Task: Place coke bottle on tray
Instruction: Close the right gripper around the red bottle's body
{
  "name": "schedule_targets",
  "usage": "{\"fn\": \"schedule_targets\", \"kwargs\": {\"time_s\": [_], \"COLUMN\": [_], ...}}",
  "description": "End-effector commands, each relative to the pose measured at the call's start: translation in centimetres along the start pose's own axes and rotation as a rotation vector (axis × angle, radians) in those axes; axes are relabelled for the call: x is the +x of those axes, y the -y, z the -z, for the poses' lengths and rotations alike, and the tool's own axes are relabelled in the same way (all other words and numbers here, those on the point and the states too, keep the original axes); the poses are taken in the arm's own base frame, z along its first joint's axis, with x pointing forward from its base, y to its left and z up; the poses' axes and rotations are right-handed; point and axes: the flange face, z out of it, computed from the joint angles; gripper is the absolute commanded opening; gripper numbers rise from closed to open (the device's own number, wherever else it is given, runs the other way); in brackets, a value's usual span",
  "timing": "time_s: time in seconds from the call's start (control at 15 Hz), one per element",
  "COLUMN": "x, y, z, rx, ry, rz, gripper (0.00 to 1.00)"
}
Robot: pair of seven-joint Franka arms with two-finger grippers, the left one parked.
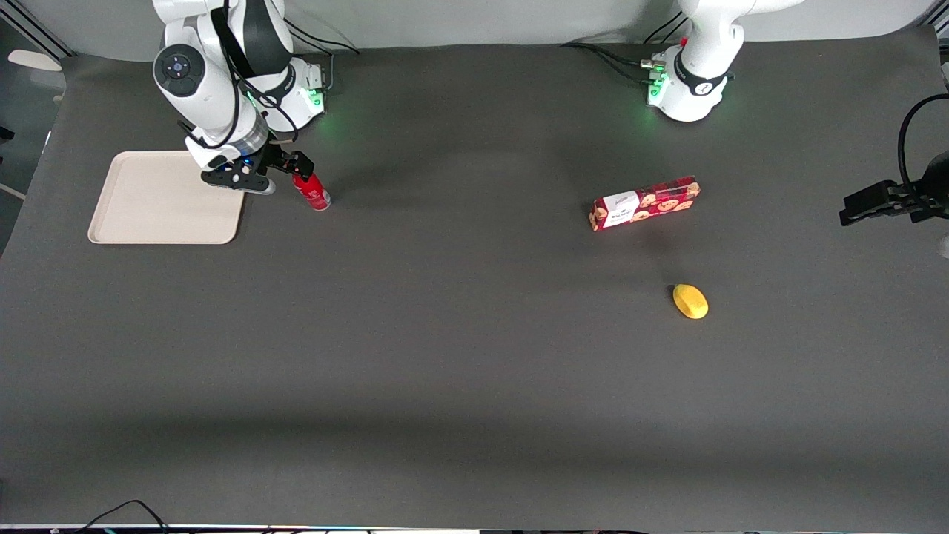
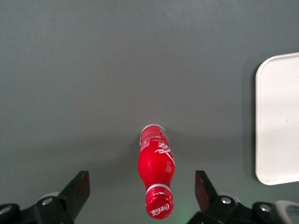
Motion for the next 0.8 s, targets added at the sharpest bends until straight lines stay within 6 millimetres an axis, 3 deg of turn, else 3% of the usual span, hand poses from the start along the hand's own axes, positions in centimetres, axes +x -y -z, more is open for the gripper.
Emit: {"fn": "schedule_targets", "kwargs": {"time_s": [0.0,0.53,0.67,0.73], "x": [-1.0,-1.9,-1.9,-2.0], "y": [-0.5,-1.2,-1.3,-1.3], "z": [-1.4,-3.4,-3.5,-3.6], "rx": [0.014,0.015,0.013,0.012], "ry": [0.007,0.054,0.058,0.06], "rz": [-0.032,-0.048,-0.049,-0.048], "gripper": [1.0,0.93,0.83,0.71]}}
